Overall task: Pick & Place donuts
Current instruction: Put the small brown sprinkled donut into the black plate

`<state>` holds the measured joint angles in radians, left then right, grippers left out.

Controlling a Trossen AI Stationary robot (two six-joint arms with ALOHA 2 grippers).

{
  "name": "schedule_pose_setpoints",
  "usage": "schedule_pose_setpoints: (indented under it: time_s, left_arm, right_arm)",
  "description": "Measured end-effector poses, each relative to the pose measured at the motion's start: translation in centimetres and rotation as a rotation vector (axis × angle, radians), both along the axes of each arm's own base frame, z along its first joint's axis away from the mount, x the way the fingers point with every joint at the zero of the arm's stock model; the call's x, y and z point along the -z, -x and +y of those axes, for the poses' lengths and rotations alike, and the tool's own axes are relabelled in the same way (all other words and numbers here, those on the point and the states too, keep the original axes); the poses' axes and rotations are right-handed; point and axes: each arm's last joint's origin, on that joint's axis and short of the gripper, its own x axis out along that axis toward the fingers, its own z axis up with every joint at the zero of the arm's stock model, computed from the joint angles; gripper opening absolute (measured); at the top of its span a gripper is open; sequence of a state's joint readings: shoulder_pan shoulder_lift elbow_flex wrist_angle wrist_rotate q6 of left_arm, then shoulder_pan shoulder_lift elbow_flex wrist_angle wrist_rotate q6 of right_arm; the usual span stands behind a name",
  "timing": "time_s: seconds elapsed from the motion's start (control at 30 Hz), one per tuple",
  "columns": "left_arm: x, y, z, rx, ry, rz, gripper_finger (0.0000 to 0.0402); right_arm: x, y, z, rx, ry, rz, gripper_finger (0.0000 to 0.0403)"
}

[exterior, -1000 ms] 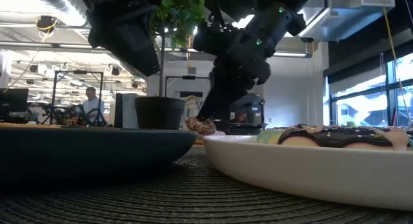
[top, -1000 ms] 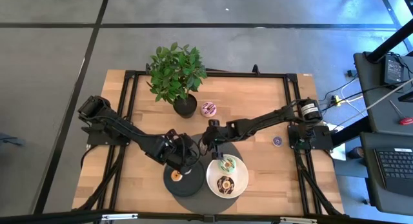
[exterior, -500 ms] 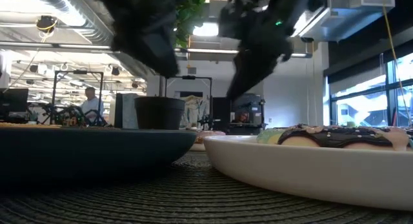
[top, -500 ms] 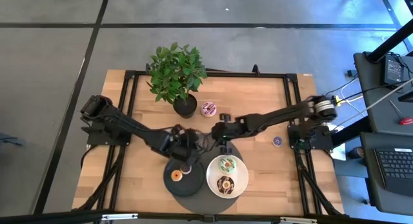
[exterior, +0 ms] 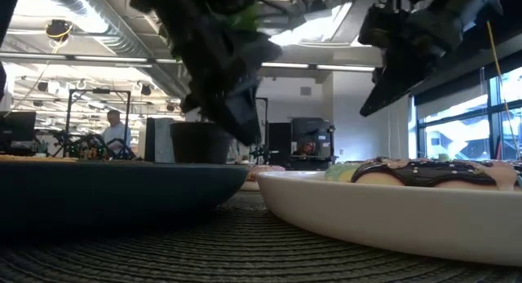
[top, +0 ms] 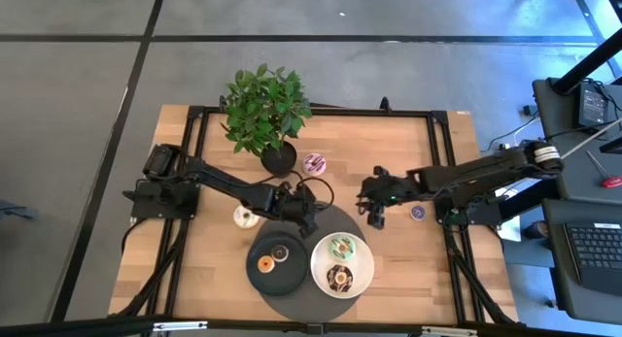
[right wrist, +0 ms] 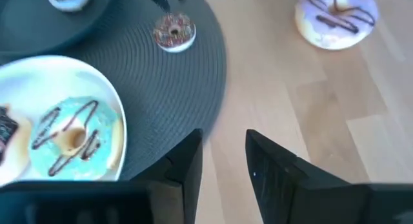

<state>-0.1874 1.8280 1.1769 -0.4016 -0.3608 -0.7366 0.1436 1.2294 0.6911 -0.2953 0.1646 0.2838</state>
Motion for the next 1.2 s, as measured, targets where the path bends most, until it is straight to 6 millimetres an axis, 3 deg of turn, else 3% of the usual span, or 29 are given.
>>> schedule_pose_setpoints:
  time_s: [0.13, 0.43, 0.87, 1.2]
  left_arm:
    - [1.0, -0.5, 0.0, 0.009, 0.011, 0.006, 0.0082]
    - [1.3, -0.6, 0.4, 0.009, 0.045, 0.013, 0.0090]
    - [1.3, -0.6, 0.5, 0.003, 0.032, 0.017, 0.0164]
    - [2.4, 0.1, 1.0, -0.078, 0.039, 0.034, 0.0146]
  right_arm:
    - [-0.5, 1.0, -0.2, 0.015, 0.004, -0.049, 0.0121]
    - [-0.8, 0.9, -0.2, 0.020, 0.008, -0.086, 0.0122]
    - [-0.7, 0.9, -0.2, 0.019, 0.009, -0.083, 0.0122]
    - [-0.7, 0.9, -0.2, 0.017, 0.011, -0.082, 0.0122]
